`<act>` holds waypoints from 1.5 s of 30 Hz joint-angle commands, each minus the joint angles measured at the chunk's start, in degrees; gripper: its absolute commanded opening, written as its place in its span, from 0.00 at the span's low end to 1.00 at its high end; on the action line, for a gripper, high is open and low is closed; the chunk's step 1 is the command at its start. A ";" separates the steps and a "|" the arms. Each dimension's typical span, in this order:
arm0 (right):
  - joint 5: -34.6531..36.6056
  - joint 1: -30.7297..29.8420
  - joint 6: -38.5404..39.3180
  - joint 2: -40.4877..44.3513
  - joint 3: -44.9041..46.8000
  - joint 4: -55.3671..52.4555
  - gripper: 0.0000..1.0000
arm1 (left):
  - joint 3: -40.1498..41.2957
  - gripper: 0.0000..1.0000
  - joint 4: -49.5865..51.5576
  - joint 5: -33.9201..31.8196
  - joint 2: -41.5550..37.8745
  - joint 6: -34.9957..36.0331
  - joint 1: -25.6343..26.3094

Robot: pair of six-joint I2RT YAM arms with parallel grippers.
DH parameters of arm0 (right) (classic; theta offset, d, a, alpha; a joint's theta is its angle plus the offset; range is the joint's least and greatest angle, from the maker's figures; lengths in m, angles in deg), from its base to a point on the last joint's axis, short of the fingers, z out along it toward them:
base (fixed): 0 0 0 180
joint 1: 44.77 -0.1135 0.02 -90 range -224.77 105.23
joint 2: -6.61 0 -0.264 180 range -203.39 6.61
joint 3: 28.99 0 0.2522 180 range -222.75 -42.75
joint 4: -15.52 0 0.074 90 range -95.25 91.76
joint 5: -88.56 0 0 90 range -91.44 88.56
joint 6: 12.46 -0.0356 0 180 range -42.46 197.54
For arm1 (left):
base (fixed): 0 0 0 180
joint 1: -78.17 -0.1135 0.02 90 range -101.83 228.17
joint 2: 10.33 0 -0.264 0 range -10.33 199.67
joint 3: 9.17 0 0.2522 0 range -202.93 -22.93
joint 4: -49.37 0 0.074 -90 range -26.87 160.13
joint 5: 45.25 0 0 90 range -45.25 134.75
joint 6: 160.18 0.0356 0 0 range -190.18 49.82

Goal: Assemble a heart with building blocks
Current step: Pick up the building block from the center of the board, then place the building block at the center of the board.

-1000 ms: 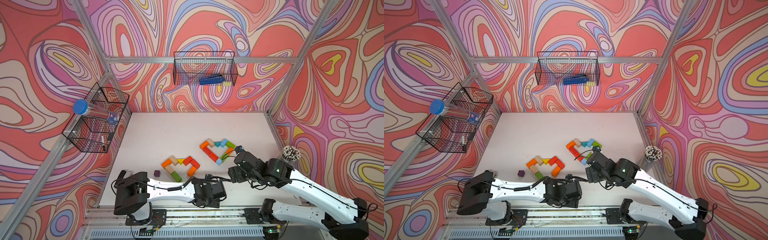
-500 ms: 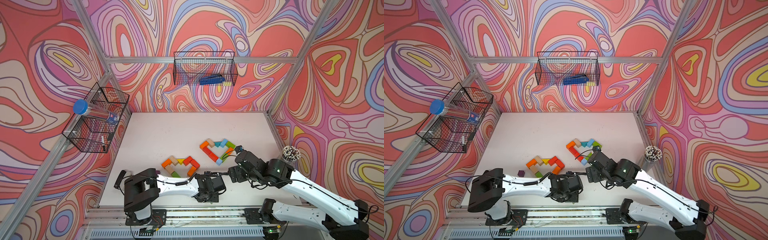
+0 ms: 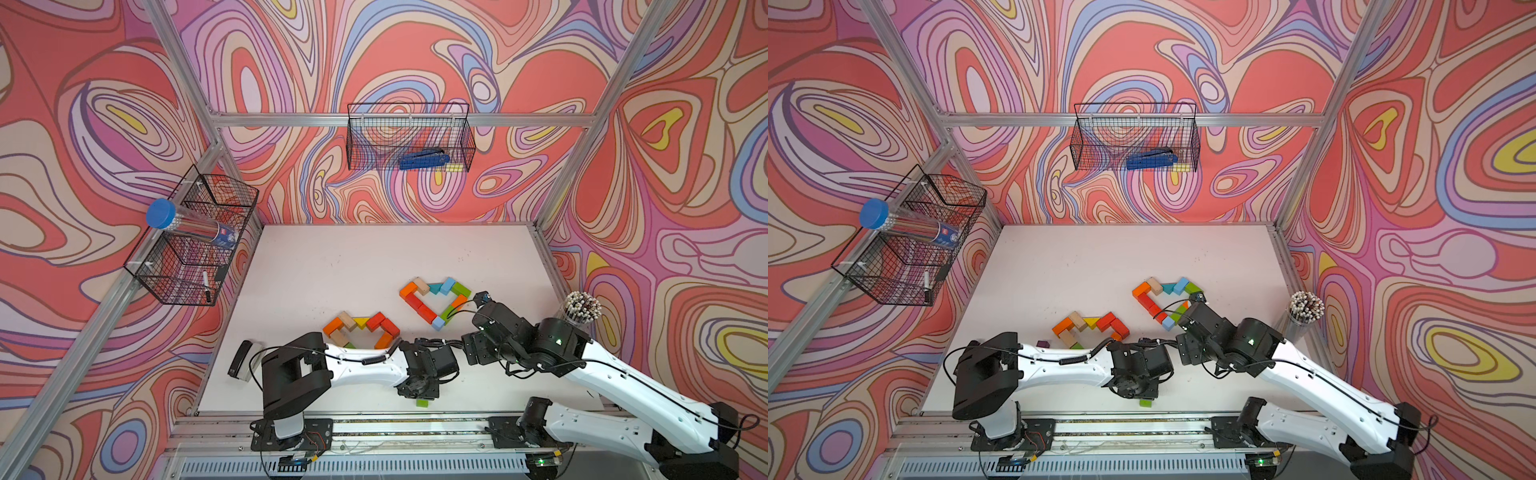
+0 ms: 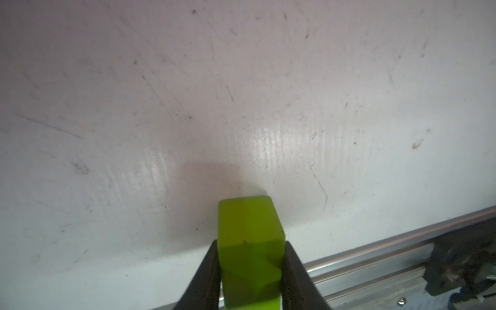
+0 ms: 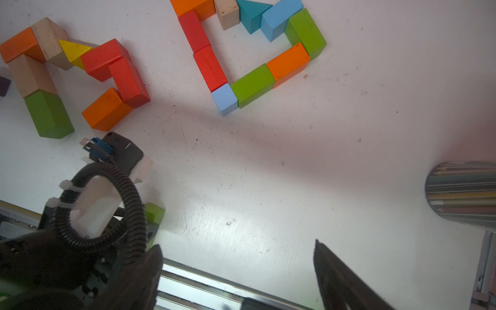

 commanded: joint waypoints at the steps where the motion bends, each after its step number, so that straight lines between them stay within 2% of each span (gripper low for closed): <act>1: -3.04 -0.24 0.74 0.44 0.86 4.44 0.89 | -0.02 0.26 4.15 -4.14 0.34 3.65 -0.14; 5: -8.04 -0.27 2.28 2.32 3.97 10.62 0.88 | 1.31 0.15 4.77 -5.02 -1.40 9.28 -1.02; 7: -9.55 -0.25 3.02 2.16 4.91 13.43 0.88 | 2.95 0.14 5.26 -5.50 -3.39 11.48 -1.66; 16: -19.72 -0.24 6.87 -2.48 6.11 27.31 0.87 | 12.28 0.21 7.31 -8.79 -14.55 20.25 -4.09; 23: -22.06 -0.28 7.19 -6.31 6.30 30.68 0.87 | 14.89 0.22 9.49 -7.00 -19.16 27.04 -5.92; 33: -24.61 -0.26 6.55 -6.35 9.47 33.81 0.84 | 19.32 0.22 11.93 -5.31 -25.36 29.45 -8.73; 40: -24.43 -0.28 6.33 -6.29 10.93 35.17 0.83 | 19.28 0.23 11.52 -3.49 -24.12 31.91 -10.80; 42: -23.80 -0.27 6.25 -5.68 11.51 34.99 0.83 | 19.17 0.26 11.71 -3.92 -23.65 31.80 -11.06; 45: -23.27 -0.20 5.99 -4.55 12.50 34.67 0.83 | 19.04 0.37 11.82 -4.14 -24.00 31.46 -11.22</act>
